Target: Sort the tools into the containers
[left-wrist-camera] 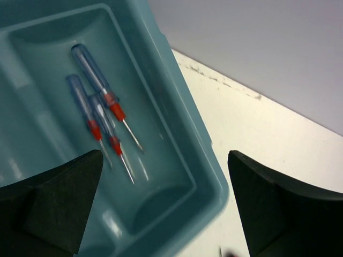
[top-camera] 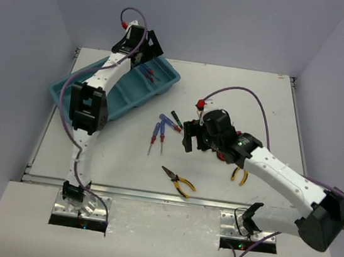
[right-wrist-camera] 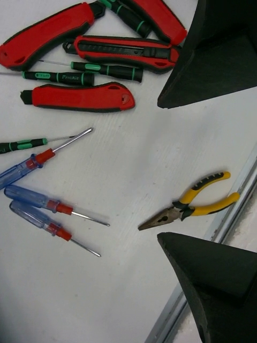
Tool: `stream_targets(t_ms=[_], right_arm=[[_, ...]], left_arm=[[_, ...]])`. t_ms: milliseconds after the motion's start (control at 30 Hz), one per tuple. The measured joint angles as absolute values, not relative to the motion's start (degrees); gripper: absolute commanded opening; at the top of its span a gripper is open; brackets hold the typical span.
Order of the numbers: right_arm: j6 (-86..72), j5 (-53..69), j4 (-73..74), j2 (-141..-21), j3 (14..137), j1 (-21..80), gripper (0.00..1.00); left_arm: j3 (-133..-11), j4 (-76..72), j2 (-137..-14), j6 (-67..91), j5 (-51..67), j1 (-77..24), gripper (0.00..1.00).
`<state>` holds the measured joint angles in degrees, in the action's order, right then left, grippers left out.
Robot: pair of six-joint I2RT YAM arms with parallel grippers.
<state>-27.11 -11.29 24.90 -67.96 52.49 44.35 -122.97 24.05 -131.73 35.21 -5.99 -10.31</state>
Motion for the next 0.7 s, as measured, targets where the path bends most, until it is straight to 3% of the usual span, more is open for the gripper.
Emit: stream_targets(t_ms=[67, 133, 333, 467, 700], right_arm=[[-24.4, -9.7, 24.4, -75.5, 56.5, 44.1, 0.56], [-21.9, -8.9, 24.4, -82.0, 60.2, 43.9, 0.49], [-12.8, -7.1, 24.4, -102.4, 75.4, 42.3, 0.45], [-8.4, -6.8, 24.3, -112.1, 81.6, 41.3, 0.44], [-3.3, -6.7, 26.2, -121.9, 89.7, 40.6, 0.39]], left_arm=[[-116.5, 24.3, -123.0, 34.4, -5.9, -10.9, 1.00], [-108.2, 22.4, -111.7, 33.6, -5.6, -11.8, 1.00], [-80.6, 12.3, -70.0, 33.2, -4.1, -14.0, 1.00], [-64.5, 10.2, -49.5, 33.0, -3.8, -13.8, 1.00], [-54.5, 16.7, -42.6, 30.8, -0.8, -13.8, 1.00]])
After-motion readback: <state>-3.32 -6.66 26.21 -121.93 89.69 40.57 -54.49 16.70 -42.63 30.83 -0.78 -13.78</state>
